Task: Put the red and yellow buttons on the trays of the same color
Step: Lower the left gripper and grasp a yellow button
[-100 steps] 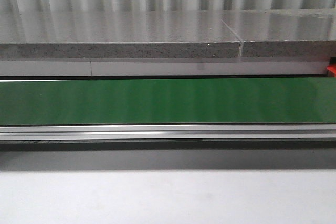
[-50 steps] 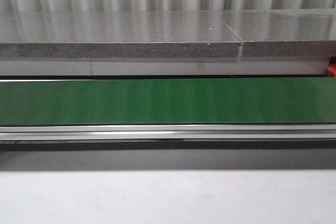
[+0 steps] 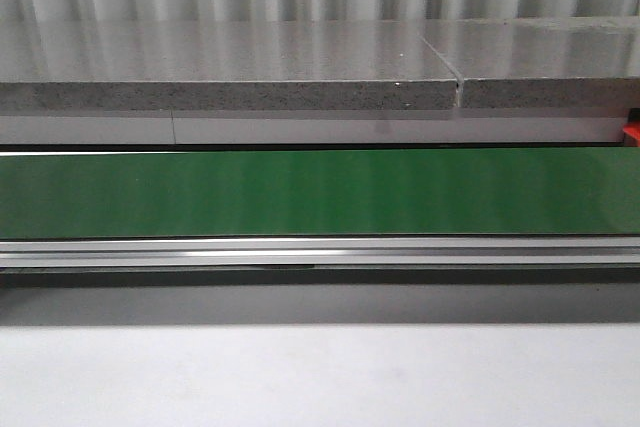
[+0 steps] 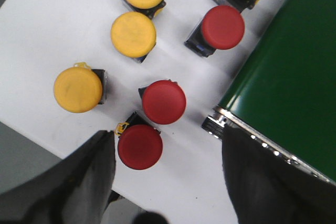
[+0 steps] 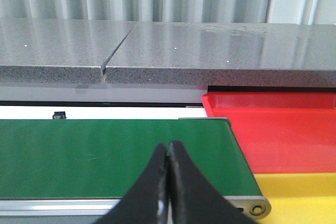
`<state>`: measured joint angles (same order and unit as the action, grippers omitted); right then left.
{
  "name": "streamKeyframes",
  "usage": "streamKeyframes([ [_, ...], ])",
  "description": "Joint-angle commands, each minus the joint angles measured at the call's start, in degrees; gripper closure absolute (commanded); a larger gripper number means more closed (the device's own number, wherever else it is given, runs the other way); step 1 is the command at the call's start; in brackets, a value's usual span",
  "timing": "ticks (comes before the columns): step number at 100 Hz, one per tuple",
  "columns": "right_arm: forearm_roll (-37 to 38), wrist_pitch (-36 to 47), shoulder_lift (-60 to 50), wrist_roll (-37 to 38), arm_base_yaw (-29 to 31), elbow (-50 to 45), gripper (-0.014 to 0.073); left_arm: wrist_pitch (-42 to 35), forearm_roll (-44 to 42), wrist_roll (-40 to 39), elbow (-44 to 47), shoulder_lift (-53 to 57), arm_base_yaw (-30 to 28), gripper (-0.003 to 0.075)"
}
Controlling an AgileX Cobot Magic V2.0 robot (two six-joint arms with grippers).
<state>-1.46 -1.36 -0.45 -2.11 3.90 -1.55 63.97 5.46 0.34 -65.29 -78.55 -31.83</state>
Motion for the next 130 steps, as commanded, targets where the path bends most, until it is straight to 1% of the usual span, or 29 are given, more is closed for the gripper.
streamKeyframes([
  [1,0.41,4.34,-0.79,0.01,0.29,0.84,0.0632,-0.01,1.75,1.2,-3.86,-2.5,-0.92,0.0281],
  [24,0.41,4.34,-0.79,0.01,0.29,0.84,0.0632,1.56,1.37,1.3,-9.88,-11.45,-2.06,0.0281],
  [36,0.41,4.34,-0.79,0.01,0.29,0.84,0.0632,5.6,1.37,1.3,-13.2,-15.51,-2.21,0.0281],
  [53,0.41,4.34,-0.79,0.01,0.29,0.84,0.0632,8.81,0.75,1.3,-16.73,-20.36,-2.21,0.0281],
  [76,0.41,4.34,-0.79,0.01,0.29,0.84,0.0632,8.76,-0.52,1.3,-18.37,-24.07,-2.21,0.0281],
  [122,0.41,4.34,-0.79,0.01,0.29,0.84,0.0632,6.91,-1.03,1.19,-18.45,-28.75,-1.61,0.0282],
  [130,0.41,4.34,-0.79,0.01,0.29,0.84,0.0632,6.63,-1.3,1.19,-18.45,-29.51,-1.61,0.0295],
])
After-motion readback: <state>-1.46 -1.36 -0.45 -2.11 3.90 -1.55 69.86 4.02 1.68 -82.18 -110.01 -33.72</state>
